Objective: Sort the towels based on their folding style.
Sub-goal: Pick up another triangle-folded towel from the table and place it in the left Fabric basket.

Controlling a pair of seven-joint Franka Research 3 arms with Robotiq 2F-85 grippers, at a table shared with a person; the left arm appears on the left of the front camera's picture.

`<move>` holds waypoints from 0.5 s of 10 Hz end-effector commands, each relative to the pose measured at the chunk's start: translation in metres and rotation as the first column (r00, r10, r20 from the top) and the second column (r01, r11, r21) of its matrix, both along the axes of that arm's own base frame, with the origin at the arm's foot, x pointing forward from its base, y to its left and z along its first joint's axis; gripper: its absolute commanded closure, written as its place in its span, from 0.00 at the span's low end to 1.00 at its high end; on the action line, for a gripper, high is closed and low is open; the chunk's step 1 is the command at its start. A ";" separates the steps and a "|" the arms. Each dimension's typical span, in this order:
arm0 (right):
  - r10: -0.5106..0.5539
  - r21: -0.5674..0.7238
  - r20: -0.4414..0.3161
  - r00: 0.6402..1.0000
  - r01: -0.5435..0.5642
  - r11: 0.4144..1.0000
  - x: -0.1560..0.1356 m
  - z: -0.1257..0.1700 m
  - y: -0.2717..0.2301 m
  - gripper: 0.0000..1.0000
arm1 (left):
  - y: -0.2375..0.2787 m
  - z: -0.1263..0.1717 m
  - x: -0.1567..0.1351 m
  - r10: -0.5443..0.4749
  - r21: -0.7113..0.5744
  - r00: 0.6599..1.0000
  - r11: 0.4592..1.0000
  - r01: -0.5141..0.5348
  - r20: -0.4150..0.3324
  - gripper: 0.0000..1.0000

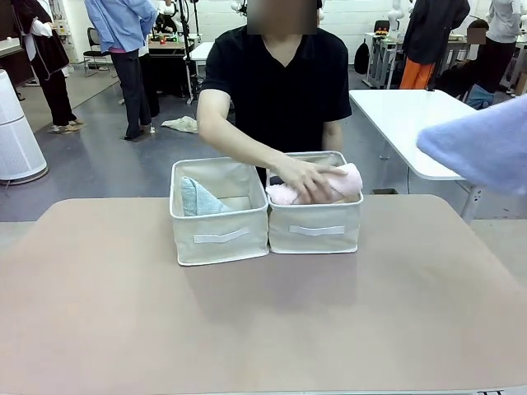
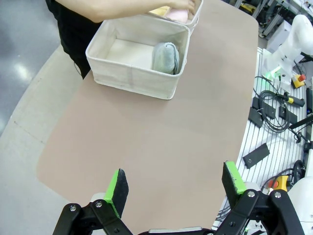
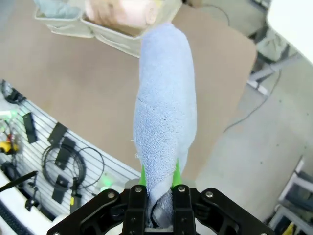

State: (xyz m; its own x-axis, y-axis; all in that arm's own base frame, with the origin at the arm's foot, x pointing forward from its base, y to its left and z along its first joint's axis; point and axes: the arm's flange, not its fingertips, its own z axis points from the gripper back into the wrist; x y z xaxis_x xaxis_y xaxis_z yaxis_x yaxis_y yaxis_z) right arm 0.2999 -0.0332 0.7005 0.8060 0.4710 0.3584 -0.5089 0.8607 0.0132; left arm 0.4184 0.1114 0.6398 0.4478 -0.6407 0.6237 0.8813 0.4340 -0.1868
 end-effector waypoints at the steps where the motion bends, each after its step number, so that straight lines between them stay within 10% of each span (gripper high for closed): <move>1: 0.122 0.047 -0.009 0.992 -0.121 0.991 0.030 0.009 0.050 1.00 | -0.002 0.000 0.000 0.005 -0.005 1.000 1.000 -0.005 0.009 0.00; 5: 0.116 0.062 -0.006 0.993 -0.116 0.991 0.057 -0.002 0.085 1.00 | -0.002 0.000 0.000 0.005 -0.005 1.000 1.000 -0.005 0.009 0.00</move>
